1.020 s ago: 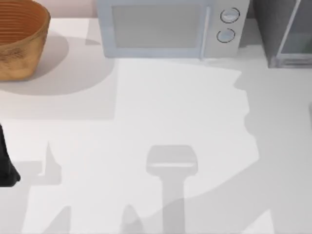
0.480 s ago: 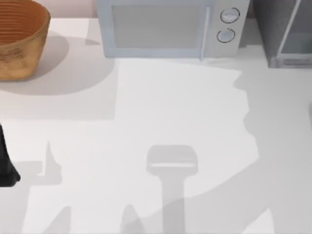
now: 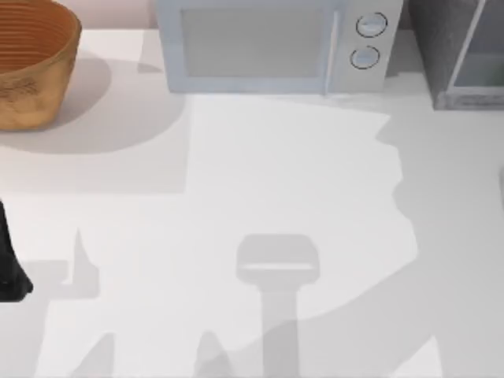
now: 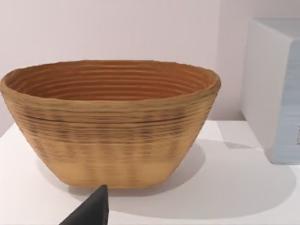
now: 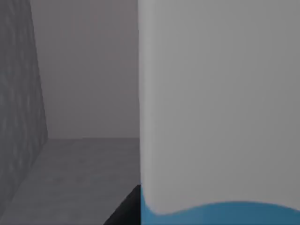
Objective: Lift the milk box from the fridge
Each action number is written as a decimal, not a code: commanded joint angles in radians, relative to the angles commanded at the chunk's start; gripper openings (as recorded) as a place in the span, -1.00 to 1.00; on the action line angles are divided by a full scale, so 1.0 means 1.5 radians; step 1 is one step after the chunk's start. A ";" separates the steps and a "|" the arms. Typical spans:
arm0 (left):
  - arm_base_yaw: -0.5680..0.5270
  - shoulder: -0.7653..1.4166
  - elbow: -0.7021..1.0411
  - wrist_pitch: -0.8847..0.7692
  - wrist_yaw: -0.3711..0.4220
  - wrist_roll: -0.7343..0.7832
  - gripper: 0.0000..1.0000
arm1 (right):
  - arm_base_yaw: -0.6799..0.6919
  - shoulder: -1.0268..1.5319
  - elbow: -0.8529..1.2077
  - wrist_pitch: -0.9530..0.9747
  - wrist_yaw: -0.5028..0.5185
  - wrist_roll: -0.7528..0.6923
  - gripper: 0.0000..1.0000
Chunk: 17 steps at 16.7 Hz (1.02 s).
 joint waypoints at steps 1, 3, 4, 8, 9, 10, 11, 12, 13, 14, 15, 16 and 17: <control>0.000 0.000 0.000 0.000 0.000 0.000 1.00 | 0.000 -0.002 0.001 -0.002 0.000 0.000 -1.00; 0.000 0.000 0.000 0.000 0.000 0.000 1.00 | 0.000 -0.021 0.004 -0.021 0.000 0.000 -1.00; 0.000 0.000 0.000 0.000 0.000 0.000 1.00 | 0.000 -0.031 0.006 -0.034 0.000 0.001 -1.00; 0.000 0.000 0.000 0.000 0.000 0.000 1.00 | 0.000 -0.074 0.015 -0.098 -0.001 0.001 -1.00; 0.000 0.000 0.000 0.000 0.000 0.000 1.00 | 0.000 -0.084 0.019 -0.107 -0.001 0.001 -1.00; 0.000 0.000 0.000 0.000 0.000 0.000 1.00 | 0.000 -0.090 0.022 -0.112 -0.001 0.001 -1.00; 0.000 0.000 0.000 0.000 0.000 0.000 1.00 | 0.000 -0.090 0.022 -0.112 -0.001 0.001 -1.00; 0.000 0.000 0.000 0.000 0.000 0.000 1.00 | 0.000 -0.090 0.022 -0.112 -0.001 0.001 -1.00; 0.000 0.000 0.000 0.000 0.000 0.000 1.00 | 0.000 -0.087 0.019 -0.110 -0.001 0.002 -1.00; 0.000 0.000 0.000 0.000 0.000 0.000 1.00 | 0.000 -0.089 0.017 -0.110 -0.002 0.002 -1.00; 0.000 0.000 0.000 0.000 0.000 0.000 1.00 | 0.000 -0.097 0.009 -0.106 -0.005 0.002 -1.00; 0.000 0.000 0.000 0.000 0.000 0.000 1.00 | 0.000 -0.109 -0.007 -0.100 -0.008 0.002 -1.00; 0.000 0.000 0.000 0.000 0.000 0.000 1.00 | -0.002 -0.125 -0.029 -0.091 -0.012 0.002 -1.00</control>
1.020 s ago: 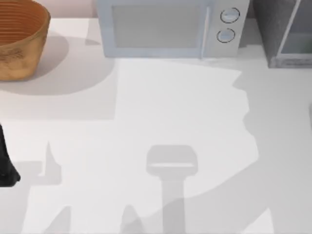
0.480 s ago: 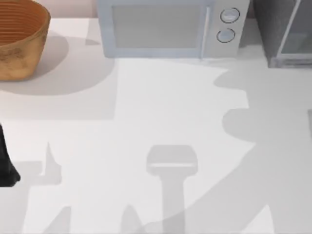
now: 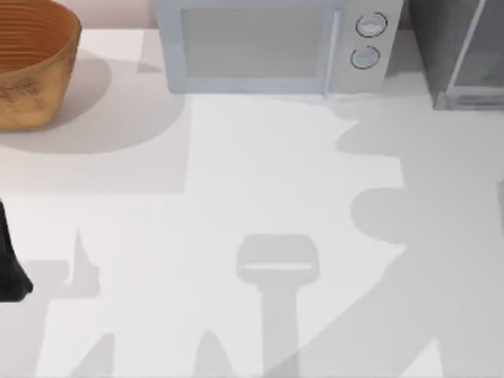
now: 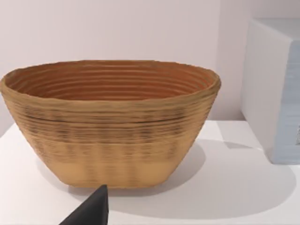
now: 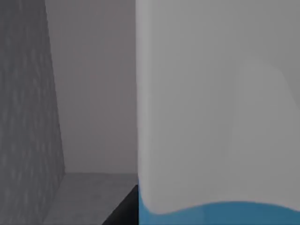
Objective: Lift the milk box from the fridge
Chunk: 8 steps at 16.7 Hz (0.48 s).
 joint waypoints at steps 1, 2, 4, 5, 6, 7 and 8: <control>0.000 0.000 0.000 0.000 0.000 0.000 1.00 | -0.003 -0.018 -0.028 0.010 -0.004 0.000 -1.00; 0.000 0.000 0.000 0.000 0.000 0.000 1.00 | -0.008 -0.039 -0.062 0.021 -0.007 0.001 -1.00; 0.000 0.000 0.000 0.000 0.000 0.000 1.00 | -0.017 -0.081 -0.139 0.044 -0.015 0.001 -1.00; 0.000 0.000 0.000 0.000 0.000 0.000 1.00 | -0.022 -0.102 -0.174 0.055 -0.018 0.001 -1.00; 0.000 0.000 0.000 0.000 0.000 0.000 1.00 | -0.026 -0.121 -0.203 0.065 -0.022 0.001 -1.00; 0.000 0.000 0.000 0.000 0.000 0.000 1.00 | -0.029 -0.137 -0.224 0.074 -0.025 0.001 -1.00; 0.000 0.000 0.000 0.000 0.000 0.000 1.00 | -0.032 -0.148 -0.238 0.081 -0.027 0.001 -1.00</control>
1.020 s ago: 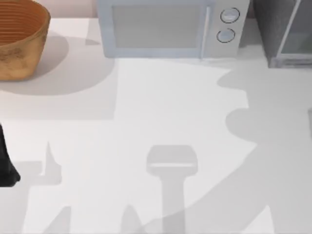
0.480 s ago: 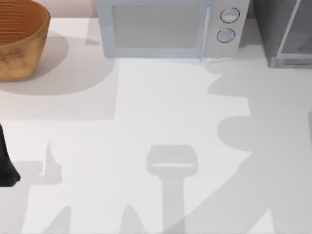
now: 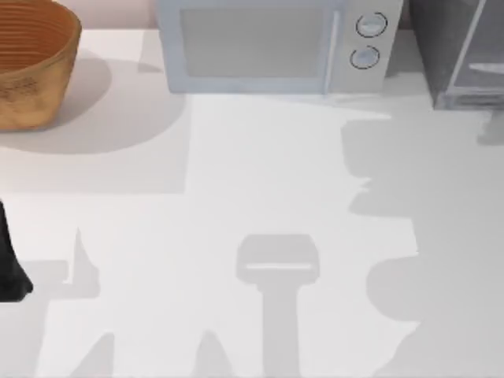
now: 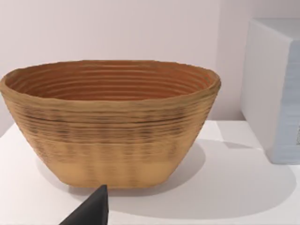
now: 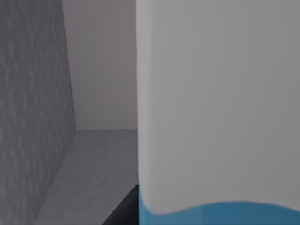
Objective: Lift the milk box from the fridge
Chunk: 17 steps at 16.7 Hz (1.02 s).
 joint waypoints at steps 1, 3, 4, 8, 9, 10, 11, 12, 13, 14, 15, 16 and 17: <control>0.000 0.000 0.000 0.000 0.000 0.000 1.00 | -0.001 -0.005 -0.007 0.004 -0.001 0.000 -1.00; 0.000 0.000 0.000 0.000 0.000 0.000 1.00 | -0.002 -0.006 -0.008 0.004 -0.001 0.000 -1.00; 0.000 0.000 0.000 0.000 0.000 0.000 1.00 | -0.002 -0.006 -0.008 0.004 -0.001 0.000 -1.00; 0.000 0.000 0.000 0.000 0.000 0.000 1.00 | 0.005 -0.021 -0.013 -0.009 0.002 0.000 -1.00; 0.000 0.000 0.000 0.000 0.000 0.000 1.00 | 0.008 -0.040 -0.020 -0.021 0.005 -0.001 -1.00; 0.000 0.000 0.000 0.000 0.000 0.000 1.00 | 0.012 -0.065 -0.030 -0.037 0.008 -0.003 -1.00; 0.000 0.000 0.000 0.000 0.000 0.000 1.00 | 0.016 -0.097 -0.042 -0.056 0.013 -0.004 -1.00; 0.000 0.000 0.000 0.000 0.000 0.000 1.00 | 0.021 -0.135 -0.057 -0.080 0.019 -0.006 -1.00; 0.000 0.000 0.000 0.000 0.000 0.000 1.00 | 0.027 -0.180 -0.074 -0.107 0.025 -0.007 -1.00; 0.000 0.000 0.000 0.000 0.000 0.000 1.00 | 0.033 -0.230 -0.094 -0.137 0.031 -0.008 -1.00; 0.000 0.000 0.000 0.000 0.000 0.000 1.00 | 0.040 -0.287 -0.116 -0.170 0.038 -0.009 -1.00; 0.000 0.000 0.000 0.000 0.000 0.000 1.00 | 0.047 -0.348 -0.140 -0.205 0.046 -0.010 -1.00; 0.000 0.000 0.000 0.000 0.000 0.000 1.00 | 0.055 -0.413 -0.165 -0.243 0.053 -0.011 -1.00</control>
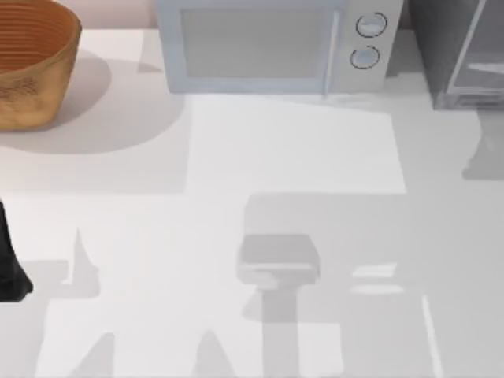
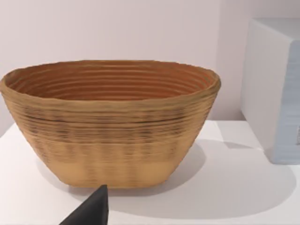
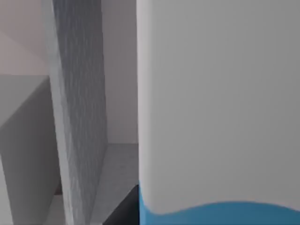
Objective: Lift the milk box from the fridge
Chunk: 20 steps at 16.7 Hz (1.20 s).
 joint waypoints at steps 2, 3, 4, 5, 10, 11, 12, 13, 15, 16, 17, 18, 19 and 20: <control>0.000 0.000 0.000 0.000 0.000 0.000 1.00 | 0.017 -0.139 -0.055 -0.081 0.015 0.000 -1.00; 0.000 0.000 0.000 0.000 0.000 0.000 1.00 | 0.026 -0.211 -0.084 -0.123 0.023 0.000 -1.00; 0.000 0.000 0.000 0.000 0.000 0.000 1.00 | 0.035 -0.283 -0.113 -0.165 0.030 0.000 -1.00; 0.000 0.000 0.000 0.000 0.000 0.000 1.00 | 0.044 -0.354 -0.141 -0.207 0.038 0.000 -1.00; 0.000 0.000 0.000 0.000 0.000 0.000 1.00 | 0.087 -0.654 -0.259 -0.388 0.073 0.000 -1.00; 0.000 0.000 0.000 0.000 0.000 0.000 1.00 | 0.094 -0.695 -0.275 -0.415 0.079 -0.001 -1.00; 0.000 0.000 0.000 0.000 0.000 0.000 1.00 | 0.100 -0.730 -0.289 -0.438 0.084 -0.001 -1.00; 0.000 0.000 0.000 0.000 0.000 0.000 1.00 | 0.106 -0.757 -0.300 -0.456 0.088 -0.002 -1.00; 0.000 0.000 0.000 0.000 0.000 0.000 1.00 | 0.112 -0.789 -0.313 -0.478 0.094 -0.003 -1.00; 0.000 0.000 0.000 0.000 0.000 0.000 1.00 | 0.113 -0.795 -0.315 -0.482 0.095 -0.003 -1.00; 0.000 0.000 0.000 0.000 0.000 0.000 1.00 | 0.113 -0.795 -0.315 -0.482 0.095 -0.003 -1.00; 0.000 0.000 0.000 0.000 0.000 0.000 1.00 | 0.113 -0.795 -0.315 -0.482 0.095 -0.003 -1.00; 0.000 0.000 0.000 0.000 0.000 0.000 1.00 | 0.113 -0.795 -0.315 -0.482 0.095 -0.003 -1.00; 0.000 0.000 0.000 0.000 0.000 0.000 1.00 | 0.111 -0.792 -0.314 -0.481 0.094 -0.002 -1.00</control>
